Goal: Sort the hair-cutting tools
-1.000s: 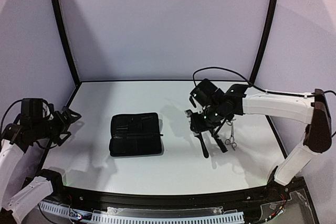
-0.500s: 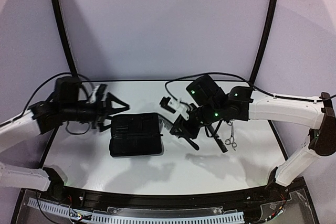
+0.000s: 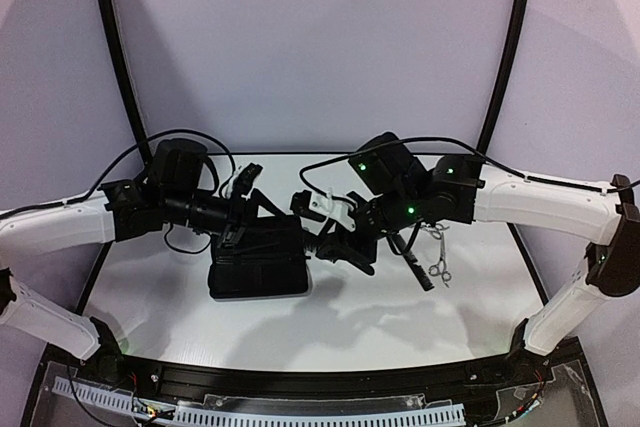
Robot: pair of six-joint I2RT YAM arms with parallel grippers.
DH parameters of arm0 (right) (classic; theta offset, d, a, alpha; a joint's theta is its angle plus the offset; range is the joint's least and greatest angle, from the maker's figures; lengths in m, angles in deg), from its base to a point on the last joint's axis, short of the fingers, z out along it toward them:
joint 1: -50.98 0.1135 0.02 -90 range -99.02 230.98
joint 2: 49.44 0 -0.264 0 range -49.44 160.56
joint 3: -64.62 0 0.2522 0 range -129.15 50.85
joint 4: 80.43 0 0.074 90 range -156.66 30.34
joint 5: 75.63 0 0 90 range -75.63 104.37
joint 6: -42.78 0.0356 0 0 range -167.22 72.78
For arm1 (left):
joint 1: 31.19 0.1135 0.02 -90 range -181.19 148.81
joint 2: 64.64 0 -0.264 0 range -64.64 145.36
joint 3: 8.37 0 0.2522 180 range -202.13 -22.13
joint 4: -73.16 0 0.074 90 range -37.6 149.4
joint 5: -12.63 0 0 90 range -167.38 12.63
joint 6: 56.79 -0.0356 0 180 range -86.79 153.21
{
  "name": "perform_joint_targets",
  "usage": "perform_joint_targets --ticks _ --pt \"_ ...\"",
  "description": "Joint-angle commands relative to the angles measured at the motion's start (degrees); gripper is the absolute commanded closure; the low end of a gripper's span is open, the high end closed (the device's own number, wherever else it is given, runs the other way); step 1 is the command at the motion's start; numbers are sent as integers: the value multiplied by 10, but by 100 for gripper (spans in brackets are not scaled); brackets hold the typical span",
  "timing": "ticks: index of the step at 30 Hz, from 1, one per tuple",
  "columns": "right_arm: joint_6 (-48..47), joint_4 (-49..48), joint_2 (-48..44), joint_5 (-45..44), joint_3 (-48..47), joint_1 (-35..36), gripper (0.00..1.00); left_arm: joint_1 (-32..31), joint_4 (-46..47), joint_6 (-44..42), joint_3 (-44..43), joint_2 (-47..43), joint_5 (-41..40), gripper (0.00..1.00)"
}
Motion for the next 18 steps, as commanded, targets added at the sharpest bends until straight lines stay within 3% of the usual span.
perform_joint_targets --ticks 1,7,9,10,13,15,16,17,18 --pt "-15 8 15 7 -26 5 73 -8 23 -9 -13 9 22 46" --pt "-16 9 25 10 -38 6 73 -9 23 -13 -14 19 23 66" --pt "-17 9 28 12 -40 6 73 -9 27 -10 -12 24 24 79" --pt "-16 9 29 11 -42 5 73 -9 31 -8 -11 26 26 91" --pt "-15 6 32 -1 -41 6 67 -9 46 -7 -5 25 24 99" --pt "-7 4 31 -14 -38 6 56 -9 52 -11 2 17 18 99" --pt "3 1 28 -24 -36 6 46 -9 54 -16 4 11 14 99" --pt "14 -4 23 -37 -32 6 32 -9 54 -22 7 5 9 99" --pt "34 -18 12 -55 -21 5 10 -9 55 -30 11 -3 3 99"
